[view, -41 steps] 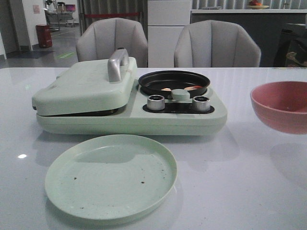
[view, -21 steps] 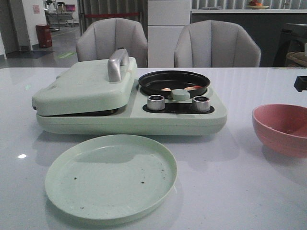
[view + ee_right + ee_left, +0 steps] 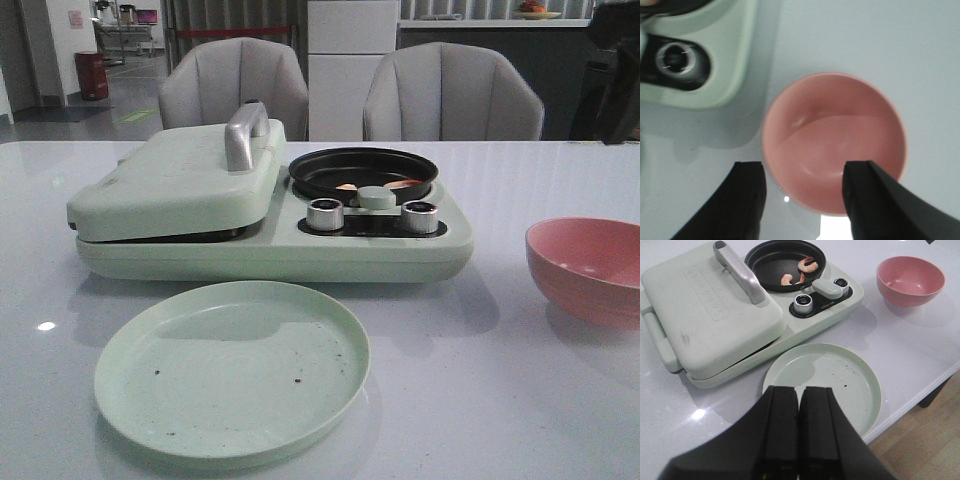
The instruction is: Make breakfast with bread and shrimp
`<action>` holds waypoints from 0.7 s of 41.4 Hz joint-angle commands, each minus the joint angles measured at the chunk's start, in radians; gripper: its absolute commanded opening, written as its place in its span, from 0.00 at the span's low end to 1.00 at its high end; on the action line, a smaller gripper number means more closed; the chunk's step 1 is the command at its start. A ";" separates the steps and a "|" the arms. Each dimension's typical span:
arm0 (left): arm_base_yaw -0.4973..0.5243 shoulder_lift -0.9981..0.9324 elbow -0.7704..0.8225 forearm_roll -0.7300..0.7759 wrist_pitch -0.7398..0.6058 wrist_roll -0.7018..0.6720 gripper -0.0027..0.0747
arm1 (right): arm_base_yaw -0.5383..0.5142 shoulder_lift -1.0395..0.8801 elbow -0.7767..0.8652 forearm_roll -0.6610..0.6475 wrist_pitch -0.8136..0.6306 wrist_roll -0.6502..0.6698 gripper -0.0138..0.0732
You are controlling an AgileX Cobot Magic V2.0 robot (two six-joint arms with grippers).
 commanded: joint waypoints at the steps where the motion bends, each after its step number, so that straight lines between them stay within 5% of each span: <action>1: -0.001 0.000 -0.030 -0.013 -0.067 -0.010 0.16 | 0.081 -0.128 0.022 -0.020 -0.018 -0.014 0.70; 29: -0.001 0.000 -0.030 -0.013 -0.067 -0.010 0.16 | 0.129 -0.845 0.373 -0.034 0.164 0.008 0.70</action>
